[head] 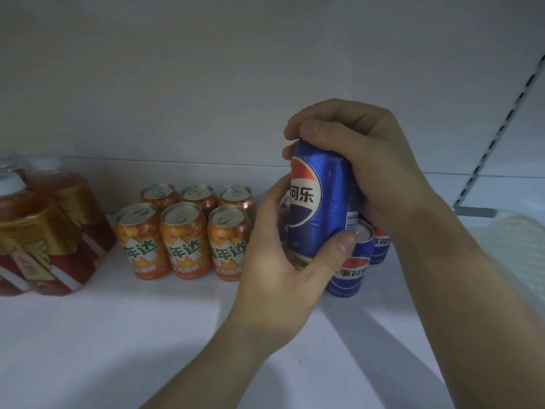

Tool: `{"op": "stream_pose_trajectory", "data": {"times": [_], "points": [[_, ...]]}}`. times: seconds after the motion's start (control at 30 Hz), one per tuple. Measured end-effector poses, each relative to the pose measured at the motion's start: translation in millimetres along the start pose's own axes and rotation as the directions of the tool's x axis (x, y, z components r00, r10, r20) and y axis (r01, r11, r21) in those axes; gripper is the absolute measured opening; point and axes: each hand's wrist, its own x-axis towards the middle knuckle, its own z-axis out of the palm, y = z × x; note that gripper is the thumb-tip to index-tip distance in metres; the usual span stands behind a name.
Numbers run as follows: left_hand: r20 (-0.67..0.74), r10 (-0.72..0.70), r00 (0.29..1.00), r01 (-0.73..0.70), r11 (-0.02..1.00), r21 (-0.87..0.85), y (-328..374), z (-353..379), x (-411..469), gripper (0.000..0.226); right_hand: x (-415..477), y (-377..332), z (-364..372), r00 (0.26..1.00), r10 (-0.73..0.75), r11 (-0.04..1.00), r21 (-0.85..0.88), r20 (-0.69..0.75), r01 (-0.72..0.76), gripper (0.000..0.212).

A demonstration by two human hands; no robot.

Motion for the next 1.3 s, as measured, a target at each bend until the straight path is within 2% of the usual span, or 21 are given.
{"op": "stream_pose_trajectory", "data": {"times": [0.2, 0.37, 0.5, 0.6, 0.7, 0.83, 0.93, 1.03, 1.1, 1.2, 1.3], "points": [[0.037, -0.019, 0.999, 0.025, 0.987, -0.156, 6, -4, -1, 0.060, 1, -4, -2, 0.998, -0.043, 0.997, 0.062, 0.049, 0.040, 0.018], [0.032, -0.037, 0.999, 0.042, 0.985, -0.166, 4, -3, -1, 0.055, 0, -1, -2, 0.998, -0.052, 0.996, 0.068, 0.033, 0.050, 0.019], [0.039, 0.004, 0.999, -0.003, 1.000, -0.026, 2, -1, 0, 0.076, -1, -1, -1, 0.997, -0.079, 0.993, 0.091, 0.007, 0.078, 0.018], [-0.064, 0.085, 0.994, -0.080, 0.994, 0.080, 1, 2, -1, 0.084, 1, -2, 2, 0.997, -0.076, 0.990, 0.120, 0.017, 0.074, 0.018], [-0.180, 0.186, 0.966, -0.143, 0.963, 0.228, 1, 1, -2, 0.091, 3, -2, 2, 0.995, -0.092, 0.993, 0.078, 0.040, 0.088, 0.019], [-0.243, 0.244, 0.939, -0.160, 0.934, 0.321, -1, -5, -3, 0.099, 2, -1, 5, 0.995, -0.052, 0.996, 0.072, 0.084, 0.046, 0.020], [-0.225, 0.225, 0.948, -0.160, 0.949, 0.273, -2, -4, -3, 0.091, 1, 0, 6, 0.995, -0.031, 0.996, 0.082, 0.091, 0.023, 0.023], [-0.173, 0.210, 0.962, -0.174, 0.963, 0.205, 1, -3, -4, 0.062, 2, 0, 6, 0.995, -0.002, 0.985, 0.169, 0.104, -0.016, 0.028], [-0.130, 0.179, 0.975, -0.159, 0.975, 0.152, 2, -3, -6, 0.052, 2, 2, 6, 0.995, 0.002, 0.982, 0.188, 0.099, -0.021, 0.027], [-0.073, 0.098, 0.992, -0.088, 0.988, 0.128, 0, -7, -3, 0.058, 4, 4, 6, 0.998, -0.007, 0.982, 0.190, 0.068, -0.006, 0.024], [-0.055, 0.078, 0.995, -0.063, 0.970, 0.236, 0, -8, 0, 0.080, 4, 7, 8, 0.999, 0.000, 0.983, 0.185, 0.043, -0.009, 0.020]]}}
